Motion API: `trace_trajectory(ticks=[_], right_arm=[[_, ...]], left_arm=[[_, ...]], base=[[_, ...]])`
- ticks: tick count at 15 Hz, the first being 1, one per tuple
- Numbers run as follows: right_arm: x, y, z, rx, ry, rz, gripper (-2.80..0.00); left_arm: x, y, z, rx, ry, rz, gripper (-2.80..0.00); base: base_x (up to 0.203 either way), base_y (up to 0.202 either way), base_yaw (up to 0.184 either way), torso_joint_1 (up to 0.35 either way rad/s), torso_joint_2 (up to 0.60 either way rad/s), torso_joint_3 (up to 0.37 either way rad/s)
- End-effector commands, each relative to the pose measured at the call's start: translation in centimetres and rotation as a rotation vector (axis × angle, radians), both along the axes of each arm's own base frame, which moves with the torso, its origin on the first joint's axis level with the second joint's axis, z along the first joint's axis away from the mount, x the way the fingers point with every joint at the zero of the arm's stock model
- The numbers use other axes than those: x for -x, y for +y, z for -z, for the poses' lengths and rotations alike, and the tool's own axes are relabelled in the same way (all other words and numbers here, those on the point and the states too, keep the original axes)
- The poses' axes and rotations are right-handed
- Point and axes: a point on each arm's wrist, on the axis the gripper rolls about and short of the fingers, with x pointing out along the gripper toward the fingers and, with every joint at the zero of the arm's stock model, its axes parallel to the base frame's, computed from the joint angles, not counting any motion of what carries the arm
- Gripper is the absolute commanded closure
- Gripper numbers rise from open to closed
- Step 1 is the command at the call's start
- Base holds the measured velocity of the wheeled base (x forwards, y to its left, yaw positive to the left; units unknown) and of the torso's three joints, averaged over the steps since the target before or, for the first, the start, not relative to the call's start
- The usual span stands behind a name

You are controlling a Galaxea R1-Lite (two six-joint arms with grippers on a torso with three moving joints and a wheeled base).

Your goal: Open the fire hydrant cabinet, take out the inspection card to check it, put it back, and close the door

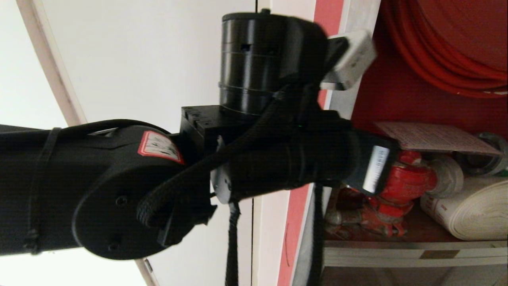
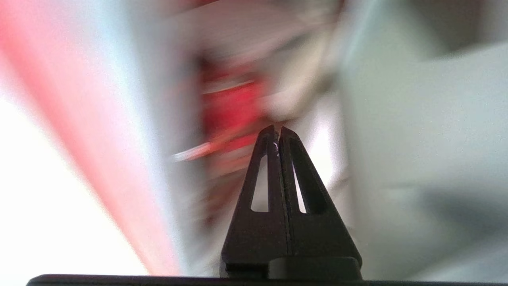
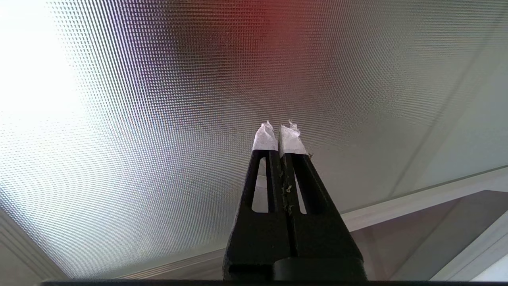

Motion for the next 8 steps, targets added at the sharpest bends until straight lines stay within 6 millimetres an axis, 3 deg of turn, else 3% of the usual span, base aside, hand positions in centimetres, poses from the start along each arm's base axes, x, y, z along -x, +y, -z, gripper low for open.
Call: trace_trajectory(ticks=[1, 4, 8], right_arm=[[0.0, 0.0, 0.1, 0.001, 0.005, -0.001, 0.0], [0.0, 0.0, 0.1, 0.0, 0.006, -0.001, 0.0], [0.0, 0.0, 0.1, 0.001, 0.005, -0.002, 0.0]], left_arm=[[-2.0, 2.9, 0.4, -0.017, 0.01, -0.091, 0.0], [-3.4, 9.1, 1.3, -0.059, 0.027, -0.248, 0.0], [-0.5, 16.8, 0.6, -0.039, -0.018, -0.4, 0.0]], base=[[0.0, 0.0, 0.0, 0.0, 0.0, 0.0], [0.0, 0.0, 0.0, 0.0, 0.0, 0.0], [0.0, 0.0, 0.0, 0.0, 0.0, 0.0]])
